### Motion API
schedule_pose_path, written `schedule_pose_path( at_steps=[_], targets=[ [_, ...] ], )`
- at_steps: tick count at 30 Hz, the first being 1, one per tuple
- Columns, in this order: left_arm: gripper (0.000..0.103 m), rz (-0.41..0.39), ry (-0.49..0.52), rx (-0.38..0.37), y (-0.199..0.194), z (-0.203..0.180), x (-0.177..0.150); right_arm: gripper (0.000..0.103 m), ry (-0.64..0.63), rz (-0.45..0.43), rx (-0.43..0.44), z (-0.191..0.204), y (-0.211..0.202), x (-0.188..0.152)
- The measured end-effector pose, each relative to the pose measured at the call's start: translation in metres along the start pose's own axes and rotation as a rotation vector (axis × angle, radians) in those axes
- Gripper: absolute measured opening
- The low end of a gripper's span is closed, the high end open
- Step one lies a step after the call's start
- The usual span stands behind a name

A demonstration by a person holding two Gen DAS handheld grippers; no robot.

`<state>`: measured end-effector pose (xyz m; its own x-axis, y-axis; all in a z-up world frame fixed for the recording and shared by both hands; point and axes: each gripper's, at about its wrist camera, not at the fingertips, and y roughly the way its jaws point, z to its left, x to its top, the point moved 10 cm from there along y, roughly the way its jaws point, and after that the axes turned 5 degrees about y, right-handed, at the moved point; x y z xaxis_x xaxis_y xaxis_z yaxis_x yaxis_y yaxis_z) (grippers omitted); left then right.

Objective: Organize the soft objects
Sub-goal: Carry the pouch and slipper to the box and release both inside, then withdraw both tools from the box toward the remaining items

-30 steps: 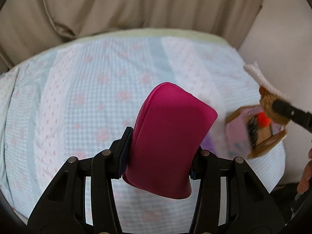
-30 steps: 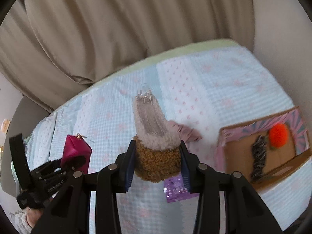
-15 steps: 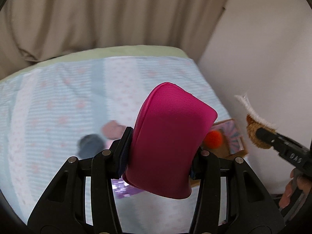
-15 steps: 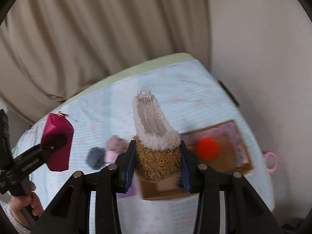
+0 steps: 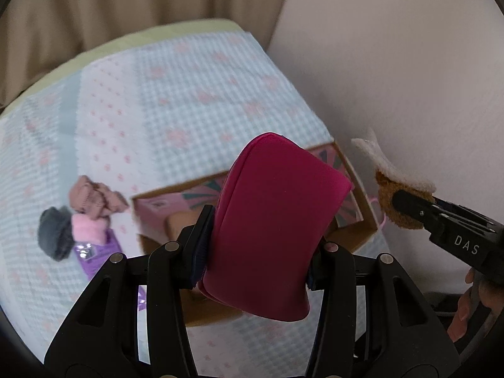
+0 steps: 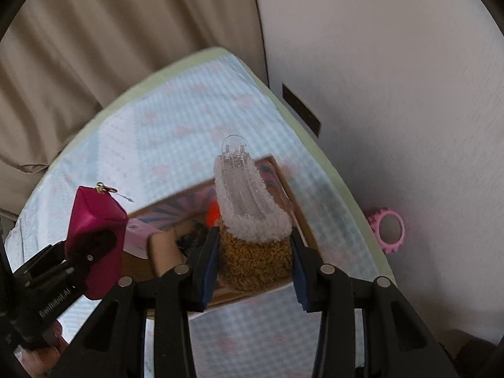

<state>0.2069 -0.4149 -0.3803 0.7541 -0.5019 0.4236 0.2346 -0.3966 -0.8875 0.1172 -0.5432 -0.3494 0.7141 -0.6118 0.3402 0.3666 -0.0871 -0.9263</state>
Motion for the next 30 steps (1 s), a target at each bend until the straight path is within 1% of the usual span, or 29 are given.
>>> schedule_pose_path(
  at_steps=[3, 8, 14, 15, 16, 17, 18, 19, 20, 21, 22, 24, 30],
  targets=[
    [0.043, 0.041, 0.011, 0.015, 0.031, -0.008, -0.003, 0.037, 0.014, 0.05, -0.008, -0.012, 0.022, -0.005],
    [0.043, 0.122, -0.002, 0.04, 0.073, -0.005, -0.015, 0.037, 0.023, 0.118, -0.011, -0.012, 0.06, -0.013],
    [0.044, 0.192, 0.029, 0.083, 0.107, -0.002, -0.027, 0.037, 0.069, 0.166, 0.0, -0.02, 0.09, -0.016],
    [0.047, 0.2, 0.033, 0.083, 0.11, -0.002, -0.029, 0.038, 0.077, 0.168, -0.006, -0.021, 0.094, -0.015],
    [0.06, 0.209, 0.038, 0.067, 0.113, -0.004, -0.031, 0.04, 0.087, 0.163, -0.007, -0.022, 0.098, -0.014],
    [0.072, 0.225, 0.05, 0.031, 0.116, -0.008, -0.035, 0.042, 0.092, 0.154, -0.005, -0.023, 0.1, -0.012],
    [0.098, 0.239, 0.074, 0.034, 0.118, -0.009, -0.04, 0.053, 0.097, 0.15, -0.001, -0.022, 0.103, -0.011],
    [0.103, 0.24, 0.098, 0.059, 0.117, -0.007, -0.043, 0.077, 0.107, 0.161, 0.008, -0.023, 0.108, -0.013],
    [0.103, 0.236, 0.125, 0.078, 0.116, -0.005, -0.048, 0.088, 0.118, 0.176, 0.044, -0.02, 0.111, -0.015],
    [0.103, 0.248, 0.132, 0.073, 0.117, -0.004, -0.053, 0.103, 0.135, 0.19, 0.09, -0.016, 0.113, -0.017],
    [0.103, 0.263, 0.124, 0.068, 0.117, -0.001, -0.059, 0.103, 0.152, 0.196, 0.106, -0.015, 0.114, -0.02],
    [0.103, 0.268, 0.115, 0.072, 0.115, 0.002, -0.063, 0.103, 0.165, 0.18, 0.104, -0.017, 0.113, -0.022],
    [0.103, 0.244, 0.089, 0.059, 0.103, 0.005, -0.057, 0.103, 0.161, 0.162, 0.103, -0.018, 0.105, -0.028]
  ],
)
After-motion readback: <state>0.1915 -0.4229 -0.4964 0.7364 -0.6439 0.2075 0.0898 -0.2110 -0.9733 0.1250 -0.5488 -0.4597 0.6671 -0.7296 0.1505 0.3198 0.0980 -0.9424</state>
